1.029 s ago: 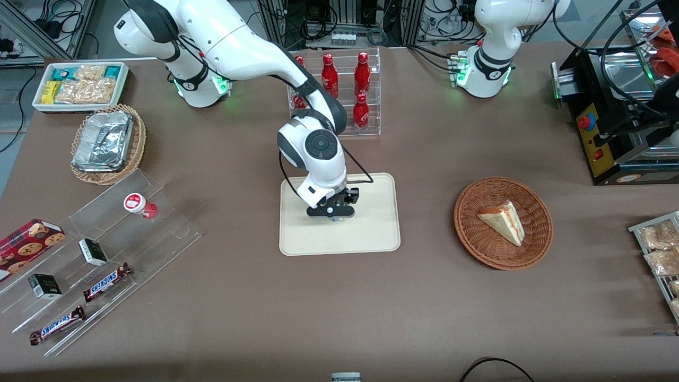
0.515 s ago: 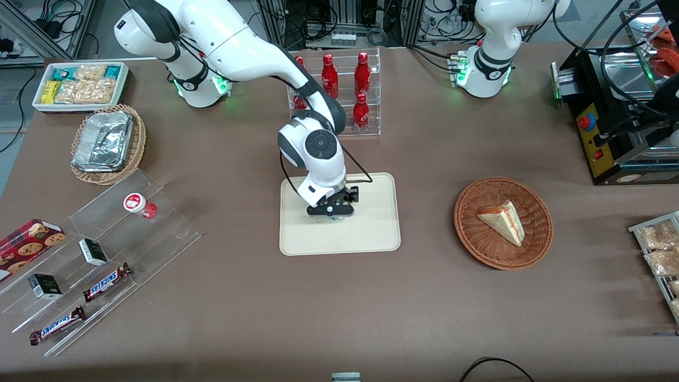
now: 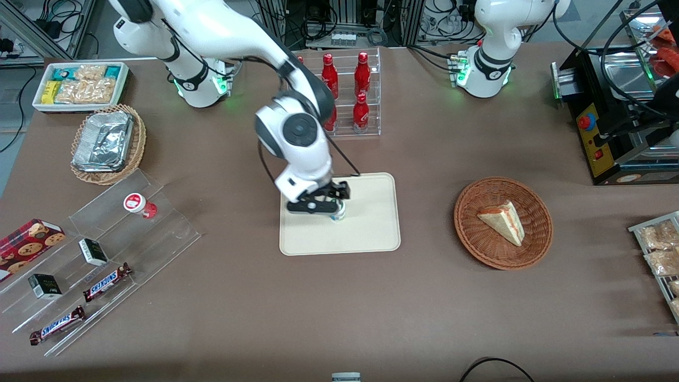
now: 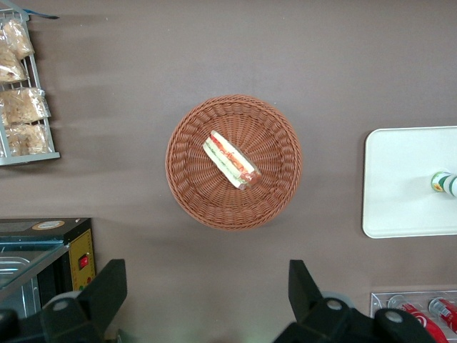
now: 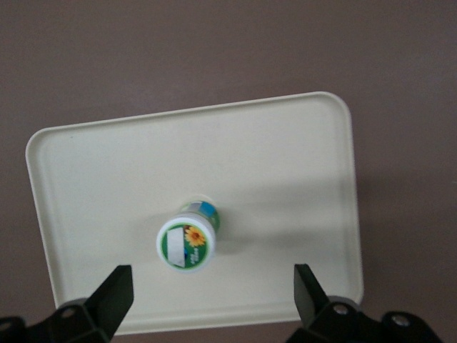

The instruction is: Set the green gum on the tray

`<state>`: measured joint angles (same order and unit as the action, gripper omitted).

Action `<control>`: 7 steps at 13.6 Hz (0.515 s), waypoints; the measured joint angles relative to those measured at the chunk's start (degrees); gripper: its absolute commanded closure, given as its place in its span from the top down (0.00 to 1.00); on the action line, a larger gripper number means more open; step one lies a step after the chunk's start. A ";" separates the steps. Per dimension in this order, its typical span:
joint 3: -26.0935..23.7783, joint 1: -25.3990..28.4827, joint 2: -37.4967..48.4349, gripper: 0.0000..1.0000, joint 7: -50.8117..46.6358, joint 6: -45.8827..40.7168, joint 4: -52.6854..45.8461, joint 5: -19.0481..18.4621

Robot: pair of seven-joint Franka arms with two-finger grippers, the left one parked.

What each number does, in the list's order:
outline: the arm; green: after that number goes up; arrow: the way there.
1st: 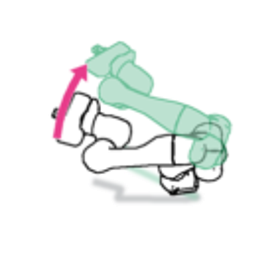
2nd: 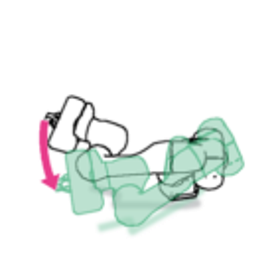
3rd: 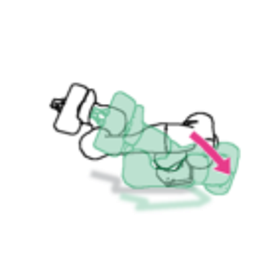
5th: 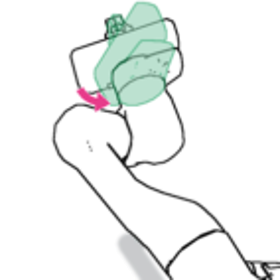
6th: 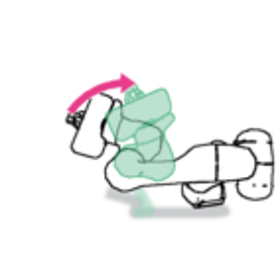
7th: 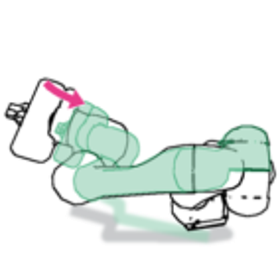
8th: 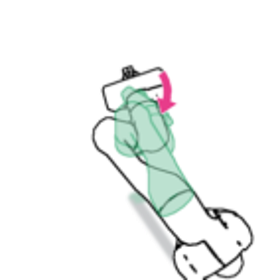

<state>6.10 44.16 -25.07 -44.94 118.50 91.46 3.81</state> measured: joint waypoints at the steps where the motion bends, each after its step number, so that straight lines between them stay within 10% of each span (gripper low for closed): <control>1: 0.00 -1.74 3.34 1.00 0.43 -4.23 -0.03 0.00; 7: 0.09 -13.42 18.38 1.00 13.25 -23.28 0.19 -0.02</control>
<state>6.19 30.74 -6.70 -31.69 95.22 91.65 3.78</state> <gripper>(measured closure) 0.000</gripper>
